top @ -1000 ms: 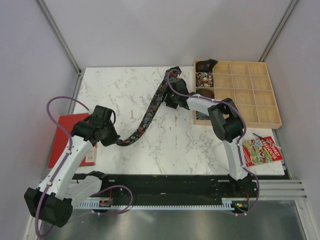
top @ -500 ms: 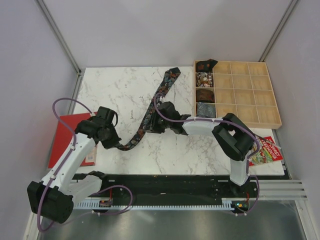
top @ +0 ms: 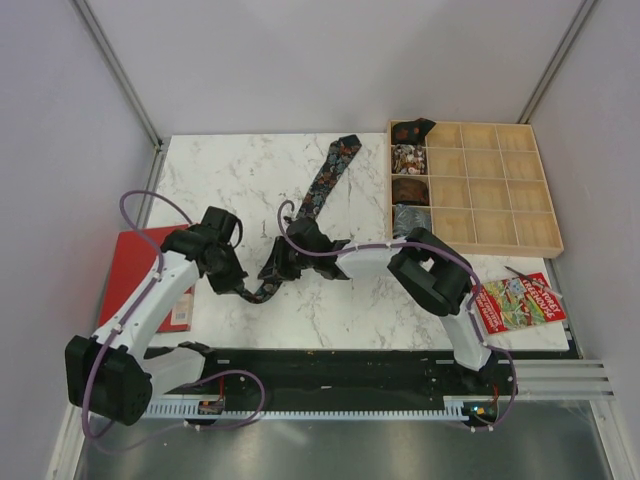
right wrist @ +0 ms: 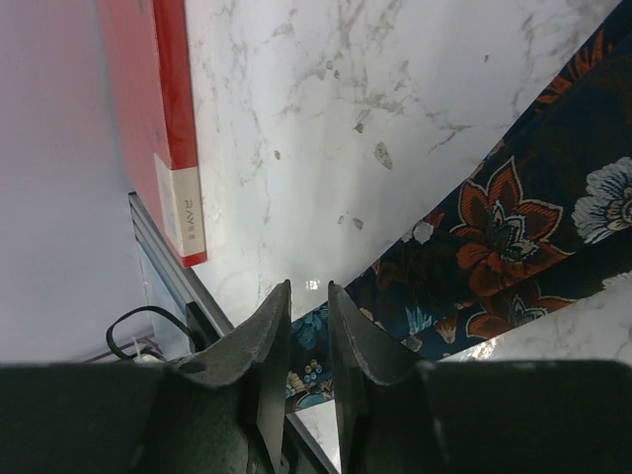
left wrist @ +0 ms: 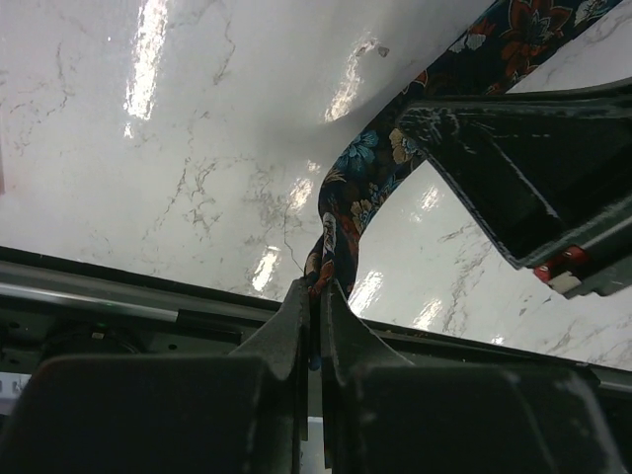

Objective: Roll the ties
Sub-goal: Roll the tie at the center of the board.

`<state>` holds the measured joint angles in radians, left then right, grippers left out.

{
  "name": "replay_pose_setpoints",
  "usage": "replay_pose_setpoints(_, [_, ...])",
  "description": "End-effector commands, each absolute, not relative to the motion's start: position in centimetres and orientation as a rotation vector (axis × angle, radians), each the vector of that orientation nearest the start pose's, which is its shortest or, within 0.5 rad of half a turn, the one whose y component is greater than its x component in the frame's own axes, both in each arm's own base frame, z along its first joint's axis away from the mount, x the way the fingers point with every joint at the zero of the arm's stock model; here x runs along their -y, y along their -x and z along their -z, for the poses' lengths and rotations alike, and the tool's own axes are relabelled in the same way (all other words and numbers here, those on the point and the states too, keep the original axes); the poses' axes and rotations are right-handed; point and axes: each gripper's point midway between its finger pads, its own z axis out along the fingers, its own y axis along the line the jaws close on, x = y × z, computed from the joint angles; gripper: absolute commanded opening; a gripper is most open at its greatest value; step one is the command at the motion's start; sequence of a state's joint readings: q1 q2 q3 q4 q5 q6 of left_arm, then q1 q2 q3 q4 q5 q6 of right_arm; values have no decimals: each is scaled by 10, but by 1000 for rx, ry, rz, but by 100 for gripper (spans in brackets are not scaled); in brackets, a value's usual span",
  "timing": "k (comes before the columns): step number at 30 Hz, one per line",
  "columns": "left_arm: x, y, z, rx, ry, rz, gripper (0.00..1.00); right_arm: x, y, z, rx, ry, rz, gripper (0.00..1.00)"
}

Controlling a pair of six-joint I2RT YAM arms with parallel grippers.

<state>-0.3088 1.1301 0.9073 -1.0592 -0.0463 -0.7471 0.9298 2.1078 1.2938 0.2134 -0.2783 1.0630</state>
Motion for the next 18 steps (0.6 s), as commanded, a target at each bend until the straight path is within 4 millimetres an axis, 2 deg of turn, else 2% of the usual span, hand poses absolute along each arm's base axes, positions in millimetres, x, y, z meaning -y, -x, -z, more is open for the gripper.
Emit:
replay_pose_setpoints(1, [91, -211, -125, -2745, 578, 224, 2, -503, -260, -51, -2512, 34, -1341, 29])
replay_pose_setpoints(5, [95, -222, -127, -2747, 571, 227, 2, -495, -253, -36, -2539, 9, -1319, 29])
replay_pose_setpoints(18, [113, -258, -118, -2785, 557, 256, 2, -490, -239, -26, -2568, -5, -1330, 27])
